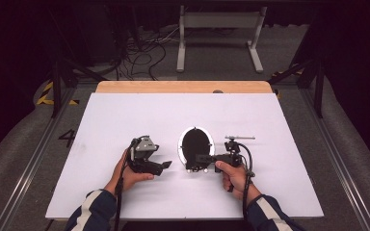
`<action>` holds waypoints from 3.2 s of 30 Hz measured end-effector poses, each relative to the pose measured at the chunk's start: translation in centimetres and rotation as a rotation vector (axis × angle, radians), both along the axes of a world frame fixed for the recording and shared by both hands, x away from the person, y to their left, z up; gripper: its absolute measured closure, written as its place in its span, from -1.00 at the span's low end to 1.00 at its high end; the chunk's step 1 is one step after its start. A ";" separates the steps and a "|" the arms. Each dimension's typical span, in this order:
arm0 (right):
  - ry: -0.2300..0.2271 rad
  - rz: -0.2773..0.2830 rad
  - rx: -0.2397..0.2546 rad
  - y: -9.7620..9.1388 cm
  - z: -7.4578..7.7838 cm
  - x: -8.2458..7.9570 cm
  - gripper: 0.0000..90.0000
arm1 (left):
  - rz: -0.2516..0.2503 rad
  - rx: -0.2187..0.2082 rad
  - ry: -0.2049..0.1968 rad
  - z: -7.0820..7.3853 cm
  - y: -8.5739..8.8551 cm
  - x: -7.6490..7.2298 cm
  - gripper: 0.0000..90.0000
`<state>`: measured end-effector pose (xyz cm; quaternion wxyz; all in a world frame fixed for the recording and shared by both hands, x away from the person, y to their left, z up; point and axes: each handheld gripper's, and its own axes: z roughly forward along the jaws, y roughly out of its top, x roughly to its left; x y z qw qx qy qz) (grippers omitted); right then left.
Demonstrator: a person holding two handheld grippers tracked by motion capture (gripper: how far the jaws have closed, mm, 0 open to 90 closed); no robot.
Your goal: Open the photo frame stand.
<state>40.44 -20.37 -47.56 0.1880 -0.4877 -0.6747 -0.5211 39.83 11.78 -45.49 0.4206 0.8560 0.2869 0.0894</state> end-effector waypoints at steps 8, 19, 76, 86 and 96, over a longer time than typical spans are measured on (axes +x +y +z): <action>-0.092 0.056 -0.021 0.2 0.4 -0.2 0.52 | 0.001 -0.077 0.027 0.2 -0.7 1.5 -0.59; -0.255 0.157 -0.078 0.4 1.3 -0.8 0.60 | 0.004 -0.186 0.084 0.1 -1.6 2.9 -0.57; -0.360 0.186 -0.149 0.5 3.3 -2.1 0.72 | -0.069 -0.146 -0.204 2.7 -2.8 0.1 0.59; -0.372 0.198 -0.176 0.9 3.6 -2.4 0.71 | -0.039 -0.086 -0.289 2.5 -3.0 -0.2 0.59; -0.380 0.199 -0.209 1.2 3.4 -2.6 0.71 | -0.024 -0.051 -0.338 2.4 -3.2 -0.4 0.58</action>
